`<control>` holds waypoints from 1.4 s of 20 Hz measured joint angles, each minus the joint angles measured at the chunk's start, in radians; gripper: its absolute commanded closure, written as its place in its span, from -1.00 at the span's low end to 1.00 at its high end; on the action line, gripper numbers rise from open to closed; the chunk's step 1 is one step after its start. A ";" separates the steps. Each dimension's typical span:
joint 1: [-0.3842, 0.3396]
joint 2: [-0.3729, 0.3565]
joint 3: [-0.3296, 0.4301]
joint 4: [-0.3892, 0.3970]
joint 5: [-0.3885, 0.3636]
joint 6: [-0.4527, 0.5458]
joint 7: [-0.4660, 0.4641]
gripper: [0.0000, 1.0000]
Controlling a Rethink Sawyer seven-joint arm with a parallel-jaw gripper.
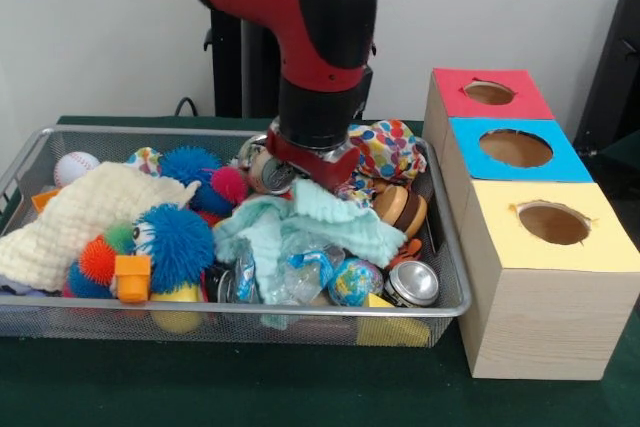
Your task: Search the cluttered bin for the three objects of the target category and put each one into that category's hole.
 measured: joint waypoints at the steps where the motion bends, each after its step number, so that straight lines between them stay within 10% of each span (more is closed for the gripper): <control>1: -0.009 0.002 0.001 -0.008 -0.014 0.000 0.000 1.00; 11: -0.200 0.077 0.093 -0.102 -0.215 0.013 0.000 1.00; 28: -0.359 0.096 0.270 -0.267 -0.483 0.348 0.000 1.00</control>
